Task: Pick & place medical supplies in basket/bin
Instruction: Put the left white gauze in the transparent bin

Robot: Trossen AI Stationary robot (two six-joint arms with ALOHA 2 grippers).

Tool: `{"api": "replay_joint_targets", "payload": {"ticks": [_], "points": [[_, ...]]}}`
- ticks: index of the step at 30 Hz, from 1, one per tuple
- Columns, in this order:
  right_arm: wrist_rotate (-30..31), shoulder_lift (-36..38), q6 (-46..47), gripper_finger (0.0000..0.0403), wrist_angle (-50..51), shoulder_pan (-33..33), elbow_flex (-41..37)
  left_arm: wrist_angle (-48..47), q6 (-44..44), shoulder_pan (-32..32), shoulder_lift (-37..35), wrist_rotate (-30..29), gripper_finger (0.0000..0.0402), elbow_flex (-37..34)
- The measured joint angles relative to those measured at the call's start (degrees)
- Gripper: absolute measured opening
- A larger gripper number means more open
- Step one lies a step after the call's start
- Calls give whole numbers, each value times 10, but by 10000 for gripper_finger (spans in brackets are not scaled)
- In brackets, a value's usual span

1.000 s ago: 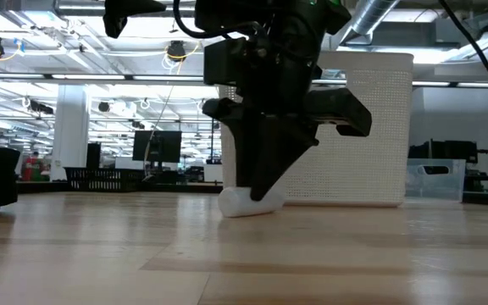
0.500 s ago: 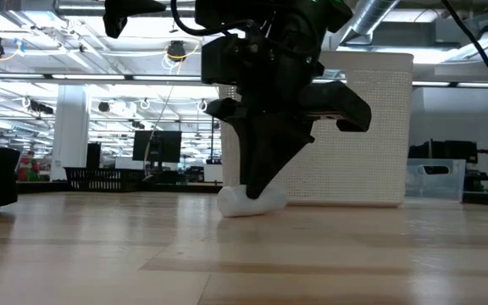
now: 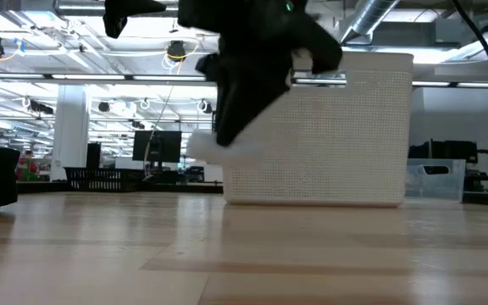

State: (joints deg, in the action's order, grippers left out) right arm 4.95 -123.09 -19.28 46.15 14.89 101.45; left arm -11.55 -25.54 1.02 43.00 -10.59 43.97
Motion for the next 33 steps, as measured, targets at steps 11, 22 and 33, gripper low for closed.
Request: {"api": "replay_joint_targets", "payload": {"ticks": [11, 22, 33], "points": [[16, 3, 58, 13, 110, -2, 178, 0, 1, 0, 0, 0, 158, 0], [53, 8, 99, 13, 165, -13, 336, -1, 2, 0, 0, 0, 158, 0], [225, 127, 168, 12, 293, -106, 322, -15, 13, 1, 2, -4, 158, 0]]}}
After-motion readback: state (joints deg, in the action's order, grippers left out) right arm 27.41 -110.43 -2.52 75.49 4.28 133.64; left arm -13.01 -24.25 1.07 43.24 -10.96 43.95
